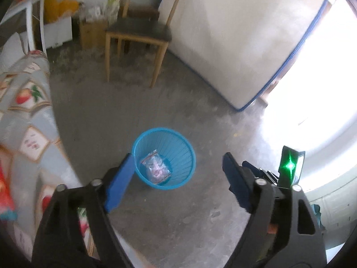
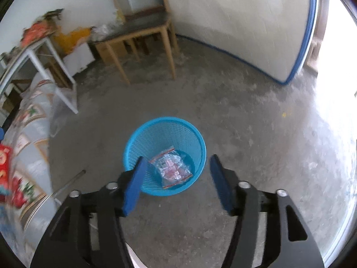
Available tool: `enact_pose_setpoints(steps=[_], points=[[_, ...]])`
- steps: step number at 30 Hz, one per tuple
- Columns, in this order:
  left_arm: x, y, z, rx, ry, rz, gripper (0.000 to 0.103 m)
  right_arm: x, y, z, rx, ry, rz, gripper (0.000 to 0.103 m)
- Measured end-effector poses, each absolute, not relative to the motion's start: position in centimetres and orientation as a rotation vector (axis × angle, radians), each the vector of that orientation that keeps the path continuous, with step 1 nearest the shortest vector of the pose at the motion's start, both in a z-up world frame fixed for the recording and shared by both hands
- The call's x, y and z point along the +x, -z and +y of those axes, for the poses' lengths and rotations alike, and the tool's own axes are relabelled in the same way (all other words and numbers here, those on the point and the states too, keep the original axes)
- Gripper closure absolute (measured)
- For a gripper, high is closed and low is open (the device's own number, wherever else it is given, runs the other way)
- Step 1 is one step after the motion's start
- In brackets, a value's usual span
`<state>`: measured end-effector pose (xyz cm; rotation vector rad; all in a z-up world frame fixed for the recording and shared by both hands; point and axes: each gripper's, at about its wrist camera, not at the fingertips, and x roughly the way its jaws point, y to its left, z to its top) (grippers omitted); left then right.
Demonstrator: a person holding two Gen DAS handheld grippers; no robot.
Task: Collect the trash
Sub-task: 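Open both grippers to drop the items into the blue wastebasket, then move both open grippers back to the table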
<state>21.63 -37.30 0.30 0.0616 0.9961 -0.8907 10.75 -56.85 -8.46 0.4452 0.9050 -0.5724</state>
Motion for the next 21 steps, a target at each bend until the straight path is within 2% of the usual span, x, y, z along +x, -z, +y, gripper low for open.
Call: enact_pose_setpoints(steps=[4, 6, 21], points=[[18.8, -2.6, -31.9, 0.016, 0.88, 0.962, 0.019, 9.6, 4.8, -53.4, 0.38, 0.552, 0.881, 0.012], [17.5, -3.1, -28.9, -0.014, 0.879, 0.958, 0.018, 9.3, 3.3, -51.4, 0.34, 0.563, 0.868, 0.006], [10.9, -5.1, -5.4, -0.159, 0.617, 0.757, 0.013, 10.4, -3.5, -34.0, 0.136, 0.165, 0.73, 0.006]])
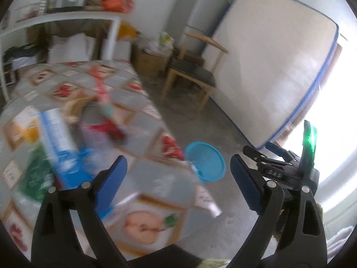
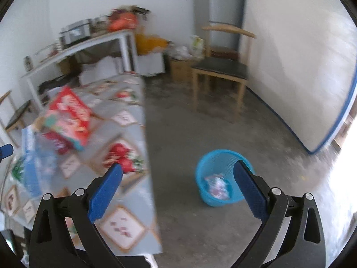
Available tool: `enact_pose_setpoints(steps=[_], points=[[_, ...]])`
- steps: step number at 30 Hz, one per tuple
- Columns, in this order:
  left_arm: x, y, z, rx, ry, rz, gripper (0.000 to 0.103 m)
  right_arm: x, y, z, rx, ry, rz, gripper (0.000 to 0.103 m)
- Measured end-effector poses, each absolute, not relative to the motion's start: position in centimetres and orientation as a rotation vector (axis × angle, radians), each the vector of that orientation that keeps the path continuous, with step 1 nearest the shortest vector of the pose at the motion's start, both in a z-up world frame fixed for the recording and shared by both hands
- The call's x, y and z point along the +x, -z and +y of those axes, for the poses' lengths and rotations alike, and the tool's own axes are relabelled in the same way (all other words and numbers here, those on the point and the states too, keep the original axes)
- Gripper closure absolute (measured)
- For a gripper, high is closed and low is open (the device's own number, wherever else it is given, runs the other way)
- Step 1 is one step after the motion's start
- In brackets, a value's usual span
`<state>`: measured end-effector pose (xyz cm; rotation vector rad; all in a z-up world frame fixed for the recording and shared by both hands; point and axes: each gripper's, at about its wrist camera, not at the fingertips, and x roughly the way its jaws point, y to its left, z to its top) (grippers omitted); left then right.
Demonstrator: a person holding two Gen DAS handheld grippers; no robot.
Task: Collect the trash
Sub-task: 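Move both open grippers back to the table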
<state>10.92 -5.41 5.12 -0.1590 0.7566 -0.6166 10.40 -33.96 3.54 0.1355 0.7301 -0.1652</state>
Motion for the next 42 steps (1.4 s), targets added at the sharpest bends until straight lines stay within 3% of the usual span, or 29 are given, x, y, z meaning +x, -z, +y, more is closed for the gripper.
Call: enact_pose_setpoints(steps=[11, 19, 24, 39, 42], points=[[7.5, -2.0, 6.9, -0.301, 0.451, 0.662, 0.013, 13.7, -4.3, -22.8, 0.127, -0.171, 0.769, 0.006], [8.6, 0.2, 6.9, -0.303, 0.498, 0.665, 0.013, 17.2, -3.4, -18.4, 0.21, -0.279, 0.859, 0.012], [9.5, 1.1, 6.6, -0.314, 0.532, 0.692, 0.026, 19.0, -2.8, -17.4, 0.232, -0.279, 0.908, 0.018], [14.6, -0.9, 10.9, -0.393, 0.508, 0.663, 0.04, 24.5, -4.8, -16.6, 0.165, -0.243, 0.826, 0.024], [15.2, -0.8, 10.8, -0.397, 0.519, 0.68, 0.045, 26.2, -4.2, -15.7, 0.123, -0.243, 0.826, 0.03]])
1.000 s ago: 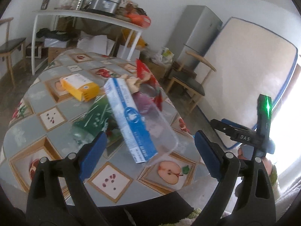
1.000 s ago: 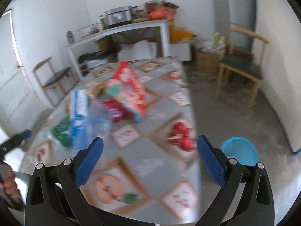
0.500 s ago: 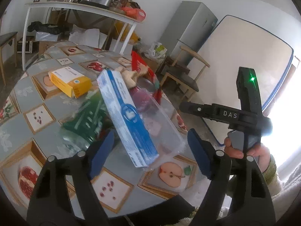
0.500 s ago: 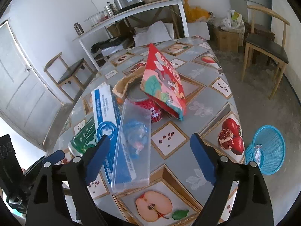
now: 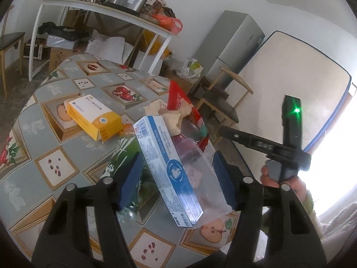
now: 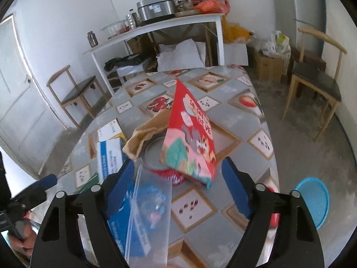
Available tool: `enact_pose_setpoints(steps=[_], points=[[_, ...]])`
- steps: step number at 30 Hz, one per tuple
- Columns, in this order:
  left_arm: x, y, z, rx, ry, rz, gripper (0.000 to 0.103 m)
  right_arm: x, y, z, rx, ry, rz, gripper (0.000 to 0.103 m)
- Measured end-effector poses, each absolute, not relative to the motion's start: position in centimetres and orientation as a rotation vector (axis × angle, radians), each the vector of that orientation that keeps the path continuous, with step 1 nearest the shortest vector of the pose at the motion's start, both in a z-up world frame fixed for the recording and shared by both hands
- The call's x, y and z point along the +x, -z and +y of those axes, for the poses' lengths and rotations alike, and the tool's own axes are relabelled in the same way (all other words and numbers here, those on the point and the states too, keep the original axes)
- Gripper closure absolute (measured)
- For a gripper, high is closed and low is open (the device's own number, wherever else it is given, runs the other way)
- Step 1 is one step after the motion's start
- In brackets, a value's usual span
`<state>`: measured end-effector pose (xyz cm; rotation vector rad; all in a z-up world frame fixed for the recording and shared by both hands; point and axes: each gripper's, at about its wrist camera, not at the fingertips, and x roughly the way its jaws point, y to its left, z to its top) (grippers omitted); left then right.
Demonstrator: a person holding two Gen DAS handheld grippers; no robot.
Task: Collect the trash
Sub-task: 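Move both open grippers back to the table, then close the right gripper on the red snack bag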
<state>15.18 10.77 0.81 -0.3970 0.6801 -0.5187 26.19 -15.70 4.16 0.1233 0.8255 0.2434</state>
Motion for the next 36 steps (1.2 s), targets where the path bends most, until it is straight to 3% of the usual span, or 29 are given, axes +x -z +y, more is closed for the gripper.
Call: enact_pose_setpoints(steps=[8, 13, 17, 19, 25, 30, 33, 36], points=[[15.9, -0.4, 10.4, -0.404, 0.54, 0.727, 0.054, 29.9, -2.3, -14.7, 0.086, -0.242, 0.863, 0.047], [16.2, -0.5, 10.3, -0.4, 0.54, 0.735, 0.056, 30.4, -1.7, -15.9, 0.148, -0.235, 0.89, 0.077], [17.0, -1.0, 9.9, -0.397, 0.554, 0.745, 0.056, 29.8, -1.9, -17.8, 0.204, -0.204, 0.862, 0.081], [17.8, -1.5, 9.5, -0.383, 0.56, 0.751, 0.056, 29.7, -2.2, -19.0, 0.238, -0.187, 0.848, 0.092], [22.2, -3.5, 8.0, -0.352, 0.551, 0.811, 0.055, 29.5, -2.2, -22.6, 0.338, -0.143, 0.84, 0.094], [29.1, -4.3, 6.3, -0.339, 0.583, 0.932, 0.028, 29.6, -1.8, -24.0, 0.371, -0.129, 0.838, 0.095], [34.3, -3.0, 4.7, -0.338, 0.611, 1.066, 0.019, 29.6, -1.6, -24.5, 0.385, -0.126, 0.839, 0.095], [38.6, -0.7, 2.9, -0.299, 0.601, 1.217, 0.019, 29.7, -1.4, -24.9, 0.388, -0.126, 0.841, 0.095]])
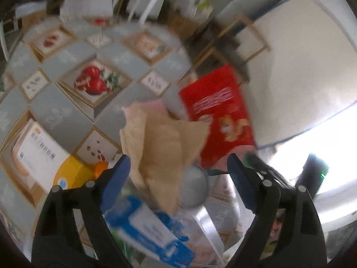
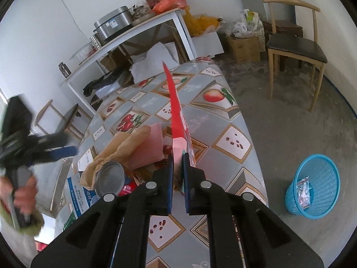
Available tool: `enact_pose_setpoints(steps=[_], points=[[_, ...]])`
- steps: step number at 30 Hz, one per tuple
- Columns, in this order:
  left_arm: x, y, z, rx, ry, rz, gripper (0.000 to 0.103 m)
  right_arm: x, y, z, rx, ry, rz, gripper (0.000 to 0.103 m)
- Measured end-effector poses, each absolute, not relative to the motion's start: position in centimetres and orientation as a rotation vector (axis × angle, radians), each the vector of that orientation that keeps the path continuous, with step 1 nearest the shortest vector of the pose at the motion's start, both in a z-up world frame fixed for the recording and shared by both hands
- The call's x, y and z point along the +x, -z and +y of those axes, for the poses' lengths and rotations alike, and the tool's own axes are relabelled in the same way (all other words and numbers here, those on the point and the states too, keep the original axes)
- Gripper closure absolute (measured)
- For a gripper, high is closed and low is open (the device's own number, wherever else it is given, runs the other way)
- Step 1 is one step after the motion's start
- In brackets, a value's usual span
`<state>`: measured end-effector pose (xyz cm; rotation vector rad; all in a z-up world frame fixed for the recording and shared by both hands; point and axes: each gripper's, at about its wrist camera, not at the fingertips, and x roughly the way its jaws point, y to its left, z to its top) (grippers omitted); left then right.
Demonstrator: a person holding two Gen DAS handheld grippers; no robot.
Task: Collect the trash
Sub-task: 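Close the right gripper on the red snack bag, then close the left gripper on the crumpled brown paper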
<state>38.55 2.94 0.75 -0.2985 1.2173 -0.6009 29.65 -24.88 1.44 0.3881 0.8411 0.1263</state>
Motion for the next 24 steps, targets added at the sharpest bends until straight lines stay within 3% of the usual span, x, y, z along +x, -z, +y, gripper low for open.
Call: enact_pose_setpoints(steps=[7, 15, 24], points=[[43.3, 4.3, -0.7, -0.193, 0.575, 1.476, 0.018, 29.9, -0.9, -25.6, 0.391, -0.122, 0.859, 0.095], [43.5, 5.9, -3.1, 0.015, 0.542, 1.543, 0.019, 30.1, -0.2, -25.8, 0.396, -0.138, 0.869, 0.096], [43.4, 7.2, -3.4, 0.032, 0.508, 1.559, 0.065, 30.2, -0.1, -25.8, 0.395, -0.136, 0.867, 0.098]])
